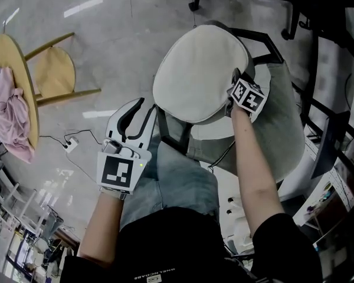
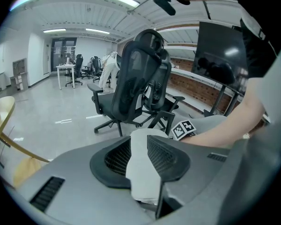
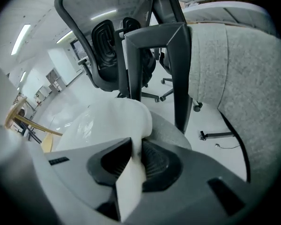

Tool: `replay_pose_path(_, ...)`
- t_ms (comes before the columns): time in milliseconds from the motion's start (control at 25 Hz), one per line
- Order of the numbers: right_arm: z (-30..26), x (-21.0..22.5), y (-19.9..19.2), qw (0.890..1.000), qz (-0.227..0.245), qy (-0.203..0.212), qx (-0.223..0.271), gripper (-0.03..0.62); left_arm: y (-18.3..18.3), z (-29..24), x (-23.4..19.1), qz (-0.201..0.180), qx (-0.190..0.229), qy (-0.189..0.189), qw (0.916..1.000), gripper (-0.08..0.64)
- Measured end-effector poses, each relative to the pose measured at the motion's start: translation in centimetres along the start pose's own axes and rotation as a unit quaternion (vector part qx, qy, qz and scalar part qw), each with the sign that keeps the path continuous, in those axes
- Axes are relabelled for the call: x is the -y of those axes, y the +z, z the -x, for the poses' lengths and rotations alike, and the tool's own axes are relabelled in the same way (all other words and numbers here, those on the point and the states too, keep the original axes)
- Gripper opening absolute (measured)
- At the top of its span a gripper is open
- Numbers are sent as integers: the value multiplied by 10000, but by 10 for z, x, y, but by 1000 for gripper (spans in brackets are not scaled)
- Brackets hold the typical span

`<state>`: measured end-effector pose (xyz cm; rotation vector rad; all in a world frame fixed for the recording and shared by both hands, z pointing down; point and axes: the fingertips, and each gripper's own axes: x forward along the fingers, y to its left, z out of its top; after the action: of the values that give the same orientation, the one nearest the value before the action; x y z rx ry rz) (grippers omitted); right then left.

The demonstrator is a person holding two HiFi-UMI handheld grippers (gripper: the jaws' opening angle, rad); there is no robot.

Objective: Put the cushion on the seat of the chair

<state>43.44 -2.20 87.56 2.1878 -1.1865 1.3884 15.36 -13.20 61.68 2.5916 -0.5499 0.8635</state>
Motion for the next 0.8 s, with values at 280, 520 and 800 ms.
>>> replay_pose_path(280, -13, 10, -10, 9998, -95, -166, -108, 81, -15, 0, 1, 85, -101, 58, 9999, 104)
replay_pose_path(520, -21, 21, -14, 9994, -121, -248, -215, 160, -20, 2, 1, 230, -126, 96, 9996, 104)
replay_pose_path(800, -11, 32, -6, 9994, -151, -269, -175, 321, -16, 14, 1, 248, -86, 154, 9995, 104)
